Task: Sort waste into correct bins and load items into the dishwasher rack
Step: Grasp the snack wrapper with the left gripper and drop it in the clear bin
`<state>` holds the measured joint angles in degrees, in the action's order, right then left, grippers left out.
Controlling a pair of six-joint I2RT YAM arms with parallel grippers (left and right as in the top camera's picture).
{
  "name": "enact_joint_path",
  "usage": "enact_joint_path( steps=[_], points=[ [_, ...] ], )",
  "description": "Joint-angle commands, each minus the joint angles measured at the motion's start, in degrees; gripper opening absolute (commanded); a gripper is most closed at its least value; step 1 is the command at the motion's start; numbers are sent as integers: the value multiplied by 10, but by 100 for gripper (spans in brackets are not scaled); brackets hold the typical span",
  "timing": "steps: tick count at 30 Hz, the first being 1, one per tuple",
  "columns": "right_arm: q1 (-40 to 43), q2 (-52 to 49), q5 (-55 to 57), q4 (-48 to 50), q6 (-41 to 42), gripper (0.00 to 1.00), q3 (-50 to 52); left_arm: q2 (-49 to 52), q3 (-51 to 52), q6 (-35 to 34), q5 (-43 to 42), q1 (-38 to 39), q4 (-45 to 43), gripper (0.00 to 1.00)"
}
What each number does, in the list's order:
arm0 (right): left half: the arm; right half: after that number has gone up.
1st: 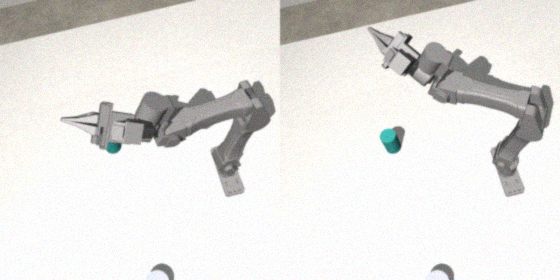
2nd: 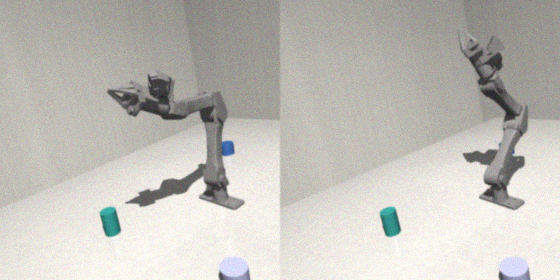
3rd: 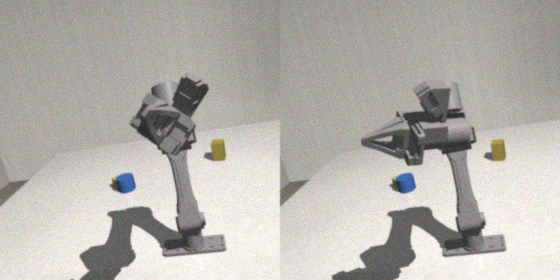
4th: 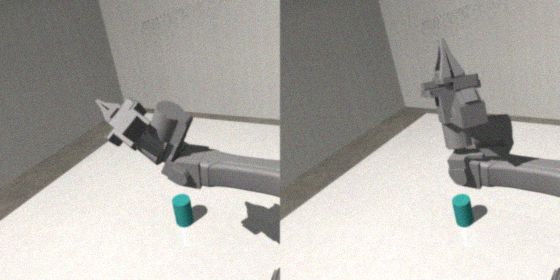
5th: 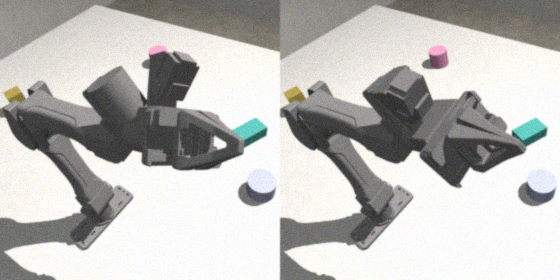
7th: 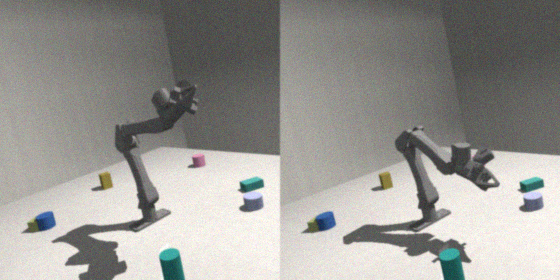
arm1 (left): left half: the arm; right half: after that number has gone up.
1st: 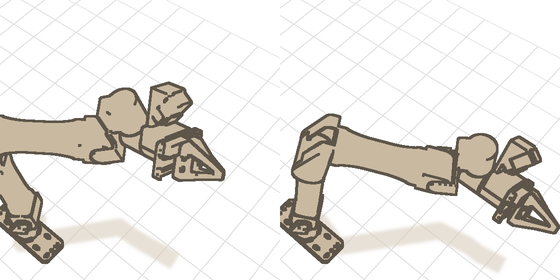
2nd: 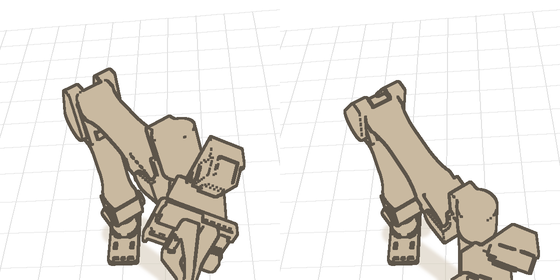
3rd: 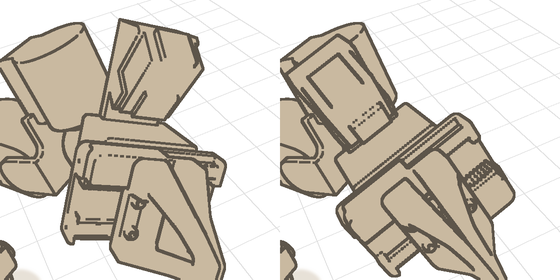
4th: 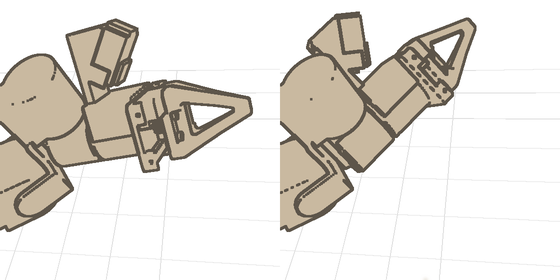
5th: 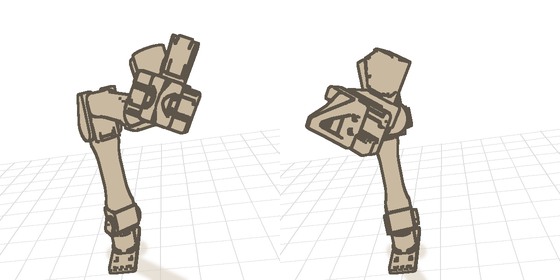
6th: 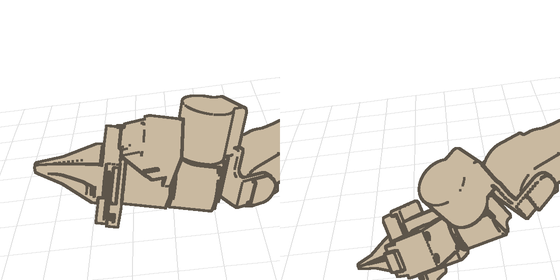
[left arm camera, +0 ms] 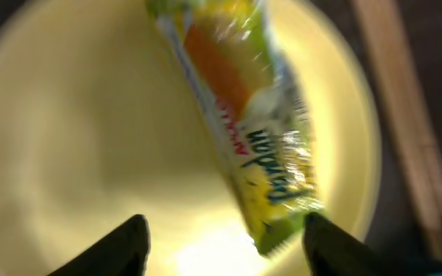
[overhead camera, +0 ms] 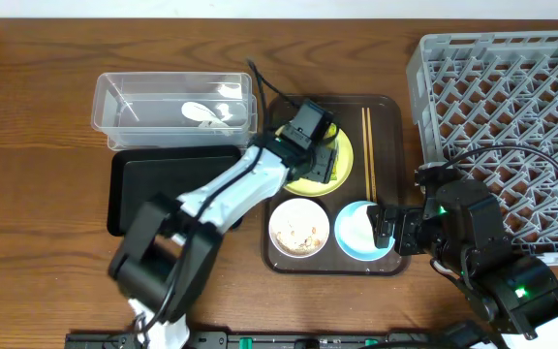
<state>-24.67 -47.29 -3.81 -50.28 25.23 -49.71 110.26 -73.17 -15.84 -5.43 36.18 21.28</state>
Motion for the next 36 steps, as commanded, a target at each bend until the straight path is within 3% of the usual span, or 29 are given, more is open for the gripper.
enact_joint_path(
  steps=[1, 4, 6, 9, 24, 30, 32, 34, 35, 36],
  points=[
    [2, -1, 3, -1, 5, 99, -11, 24, 4, -21, -26, -2, -19, 60],
    [2, -5, 3, -1, 5, 99, -11, 40, 4, -21, -43, -2, -27, 45],
    [2, -8, 3, -1, 5, 99, -11, 42, 4, -21, -42, -2, -25, 25],
    [2, -11, 3, -1, 5, 99, -11, 38, 2, -20, -42, -6, -21, 6],
    [2, -14, 3, -2, 5, 99, -11, -167, -7, -21, -41, -156, 40, 6],
    [2, -14, -12, -1, 5, 99, -11, -167, -5, -18, 19, -235, 40, 6],
    [2, -14, -12, -1, 5, 99, -11, -151, -5, -14, 20, -253, 40, 12],
    [2, -14, -11, -1, 5, 99, -11, -141, -5, -9, 20, -263, 44, 49],
    [2, -14, -11, -1, 5, 99, -11, -141, -5, -7, 18, -265, 49, 60],
    [2, -14, -11, -1, 5, 99, -11, -143, -5, -4, 18, -265, 56, 62]
  ],
)
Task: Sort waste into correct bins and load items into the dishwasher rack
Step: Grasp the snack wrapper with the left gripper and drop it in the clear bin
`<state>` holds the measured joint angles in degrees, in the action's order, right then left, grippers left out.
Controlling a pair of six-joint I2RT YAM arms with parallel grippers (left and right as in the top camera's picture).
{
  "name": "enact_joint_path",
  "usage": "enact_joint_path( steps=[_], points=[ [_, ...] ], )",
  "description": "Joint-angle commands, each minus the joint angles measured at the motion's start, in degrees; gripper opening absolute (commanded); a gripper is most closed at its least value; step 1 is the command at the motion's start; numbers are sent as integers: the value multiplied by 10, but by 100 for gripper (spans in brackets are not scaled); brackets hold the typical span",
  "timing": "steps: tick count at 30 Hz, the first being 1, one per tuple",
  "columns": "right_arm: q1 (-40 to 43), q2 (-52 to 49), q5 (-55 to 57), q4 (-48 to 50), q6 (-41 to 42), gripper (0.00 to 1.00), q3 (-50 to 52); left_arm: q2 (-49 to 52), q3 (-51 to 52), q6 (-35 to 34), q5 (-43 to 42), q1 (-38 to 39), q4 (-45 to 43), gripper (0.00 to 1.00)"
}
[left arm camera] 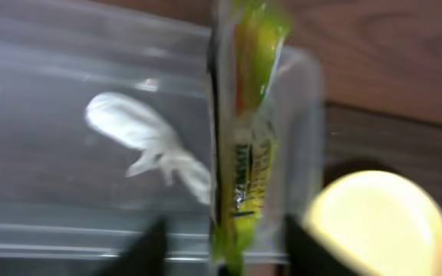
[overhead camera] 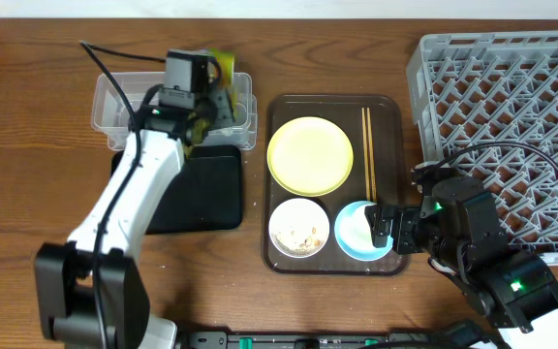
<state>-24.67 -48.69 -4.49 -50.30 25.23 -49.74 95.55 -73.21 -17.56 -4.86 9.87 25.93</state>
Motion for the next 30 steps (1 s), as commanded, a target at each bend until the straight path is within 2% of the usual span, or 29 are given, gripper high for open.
enact_joint_path(
  steps=[1, 8, 12, 18, 24, 27, 28, 30],
  points=[
    [2, 0, -4, -1, 4, 99, -10, -1, -5, 14, 12, -2, 20, 63],
    [2, -1, 64, 2, 5, 99, -10, -85, -8, 25, -38, 23, 105, 65],
    [2, -1, 103, 13, 5, 99, -10, -154, -8, 25, -39, 57, 172, 65],
    [2, -1, 103, 18, 12, 99, -10, -239, -8, 25, -15, 120, 241, 64],
    [2, -1, 100, 11, 22, 99, -10, -255, -5, 41, 54, 129, 238, 64],
    [2, -1, 100, 8, 22, 99, -10, -225, 9, 63, 63, 129, 206, 65],
    [2, -1, 100, 8, 22, 99, -10, -207, 10, 70, 63, 129, 192, 69],
    [2, -1, 100, 8, 22, 99, -10, -170, 10, 74, 68, 129, 171, 69]
  ],
)
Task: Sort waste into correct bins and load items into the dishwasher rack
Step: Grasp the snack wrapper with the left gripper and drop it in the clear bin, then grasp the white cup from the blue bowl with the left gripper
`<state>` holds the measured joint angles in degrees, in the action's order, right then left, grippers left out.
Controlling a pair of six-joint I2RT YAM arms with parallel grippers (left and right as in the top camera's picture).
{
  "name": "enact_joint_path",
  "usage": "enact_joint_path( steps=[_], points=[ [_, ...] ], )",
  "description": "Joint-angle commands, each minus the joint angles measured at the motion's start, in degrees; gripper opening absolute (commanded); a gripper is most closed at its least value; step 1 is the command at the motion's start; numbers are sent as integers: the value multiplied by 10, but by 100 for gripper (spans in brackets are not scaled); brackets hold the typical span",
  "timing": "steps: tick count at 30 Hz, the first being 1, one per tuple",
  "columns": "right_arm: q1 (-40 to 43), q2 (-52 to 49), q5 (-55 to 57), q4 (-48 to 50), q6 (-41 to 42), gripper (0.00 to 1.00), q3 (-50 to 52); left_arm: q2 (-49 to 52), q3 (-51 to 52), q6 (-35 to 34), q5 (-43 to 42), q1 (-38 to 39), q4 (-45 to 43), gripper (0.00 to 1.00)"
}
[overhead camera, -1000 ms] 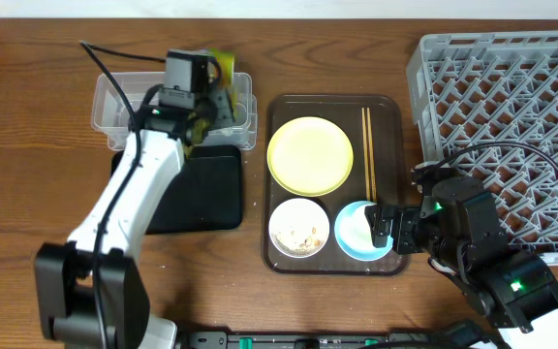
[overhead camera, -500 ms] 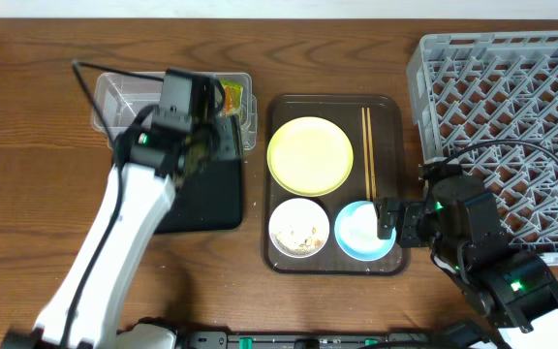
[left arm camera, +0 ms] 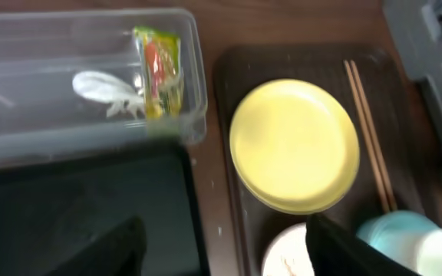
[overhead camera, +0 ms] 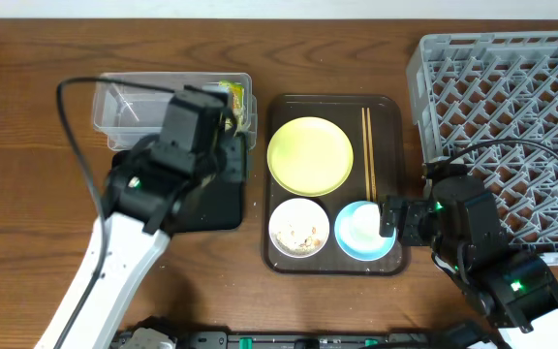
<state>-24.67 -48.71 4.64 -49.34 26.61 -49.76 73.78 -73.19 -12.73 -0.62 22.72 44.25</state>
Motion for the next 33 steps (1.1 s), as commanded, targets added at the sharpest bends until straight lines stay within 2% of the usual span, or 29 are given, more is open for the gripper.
enact_joint_path(
  steps=[1, 4, 6, 15, 21, 24, 28, 33],
  points=[
    [2, -1, 9, -2, 8, 99, -10, 63, 10, 26, 17, 1, -18, 70],
    [2, -1, 9, -11, 8, 99, -10, 97, 10, 19, -76, 7, -21, 63],
    [2, -1, 9, -16, 8, 99, -10, 107, 10, 3, -113, 17, -13, 63],
    [12, -1, 18, -11, 31, 99, -10, 70, 10, -78, -105, 79, 59, 57],
    [58, -1, 22, -21, 32, 99, -10, 47, 10, -97, -100, 136, 117, 57],
    [76, -1, 19, -29, 32, 99, -10, 47, 12, -137, -61, 167, 145, 57],
    [82, -1, 19, -43, 32, 99, -10, 49, 27, -168, -47, 221, 129, 57],
    [82, -1, 11, -49, 32, 99, -10, 68, 83, -206, -19, 291, 59, 57]
  ],
)
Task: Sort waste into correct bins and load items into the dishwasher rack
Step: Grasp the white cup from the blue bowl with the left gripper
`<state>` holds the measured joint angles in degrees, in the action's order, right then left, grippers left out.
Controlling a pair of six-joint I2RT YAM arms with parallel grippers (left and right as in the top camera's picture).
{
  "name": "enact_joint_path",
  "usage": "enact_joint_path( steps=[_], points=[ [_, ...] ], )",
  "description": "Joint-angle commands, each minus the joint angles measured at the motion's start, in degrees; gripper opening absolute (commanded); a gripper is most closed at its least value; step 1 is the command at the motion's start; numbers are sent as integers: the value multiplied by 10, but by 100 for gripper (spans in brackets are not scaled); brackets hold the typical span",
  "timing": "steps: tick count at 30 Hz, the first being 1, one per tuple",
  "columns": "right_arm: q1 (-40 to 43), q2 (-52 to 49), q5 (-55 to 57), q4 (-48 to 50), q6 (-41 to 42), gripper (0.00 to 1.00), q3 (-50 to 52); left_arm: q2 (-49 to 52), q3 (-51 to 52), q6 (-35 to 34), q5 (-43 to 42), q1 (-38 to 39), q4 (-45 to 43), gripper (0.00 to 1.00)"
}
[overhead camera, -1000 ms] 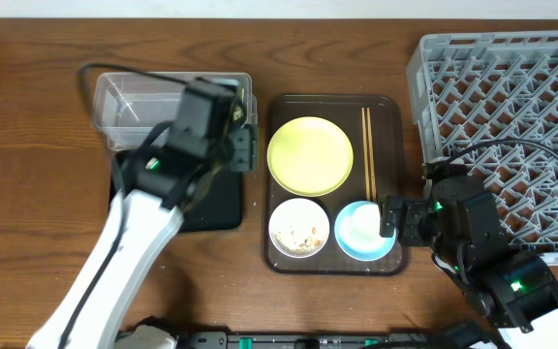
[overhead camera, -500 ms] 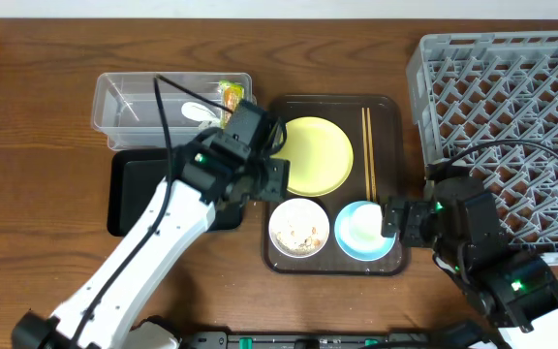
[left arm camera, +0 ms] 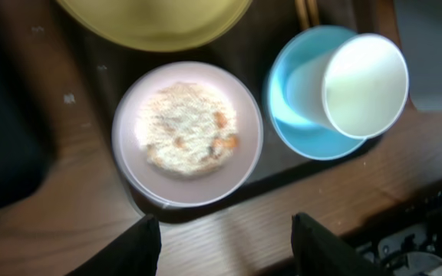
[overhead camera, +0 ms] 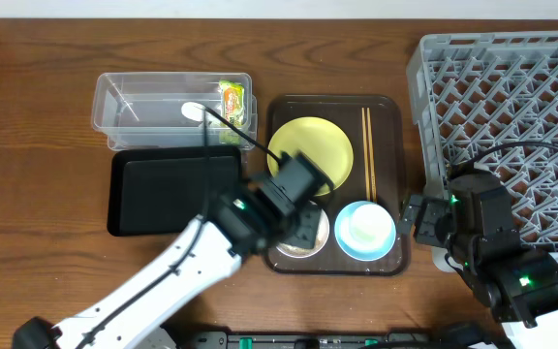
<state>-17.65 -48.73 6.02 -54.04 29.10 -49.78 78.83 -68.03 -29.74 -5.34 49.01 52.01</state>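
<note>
My left gripper (overhead camera: 295, 226) hangs open and empty above the pink bowl of food scraps (left arm camera: 186, 134), its fingertips (left arm camera: 143, 244) wide apart over the table's front strip. The bowl (overhead camera: 310, 238) is mostly hidden under the arm in the overhead view. Right of it, a white cup (left arm camera: 364, 83) stands on a blue plate (left arm camera: 298, 103). A yellow plate (overhead camera: 310, 153) and chopsticks (overhead camera: 365, 143) lie further back on the brown tray (overhead camera: 386, 114). The green-yellow wrapper (overhead camera: 232, 97) lies in the clear bin (overhead camera: 124, 109). My right gripper (overhead camera: 416, 220) sits just off the tray's right edge; its jaws do not show.
A black bin (overhead camera: 168, 189) lies left of the brown tray, in front of the clear bin, which also holds a white napkin (overhead camera: 195, 111). The grey dishwasher rack (overhead camera: 511, 107) fills the right side. My left arm crosses from the bottom left.
My left gripper has moved from beside the clear bin to above the pink food bowl on the brown tray, still open. The right gripper has drawn back right, off the blue plate's edge.
My left gripper stood open around the wrapper on the yellow plate. Then it held the wrapper upright over the clear bin's right end. Then the wrapper lay in that bin and the gripper was open, higher up. Now it hangs over the food bowl.
</note>
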Motion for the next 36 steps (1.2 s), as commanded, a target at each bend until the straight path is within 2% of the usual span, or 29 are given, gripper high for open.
enact_joint_path(
  steps=[1, 10, 15, 19, 25, 30, 32, 36],
  points=[
    [12, 0, -3, -3, 7, 99, -10, 26, 43, -36, 28, 39, -37, 57],
    [12, 0, -3, -11, 7, 99, -10, 106, 74, -36, 28, 95, -119, 55],
    [12, 0, -3, -16, 12, 99, -10, 78, 42, -58, 28, 78, -125, 53],
    [17, 0, -3, -20, 34, 99, -10, 65, 38, -61, -5, 58, -203, 53],
    [54, 0, -5, -37, 48, 99, -10, 107, 39, -91, -19, 50, -243, 53],
    [77, 0, -26, -50, 47, 99, -10, 153, 39, -94, -87, 50, -289, 53],
    [80, 0, -33, -52, 47, 99, -10, 167, 39, -94, -90, 50, -296, 52],
    [80, 0, -42, -52, 47, 99, -10, 194, 39, -94, -90, 50, -296, 41]
  ],
)
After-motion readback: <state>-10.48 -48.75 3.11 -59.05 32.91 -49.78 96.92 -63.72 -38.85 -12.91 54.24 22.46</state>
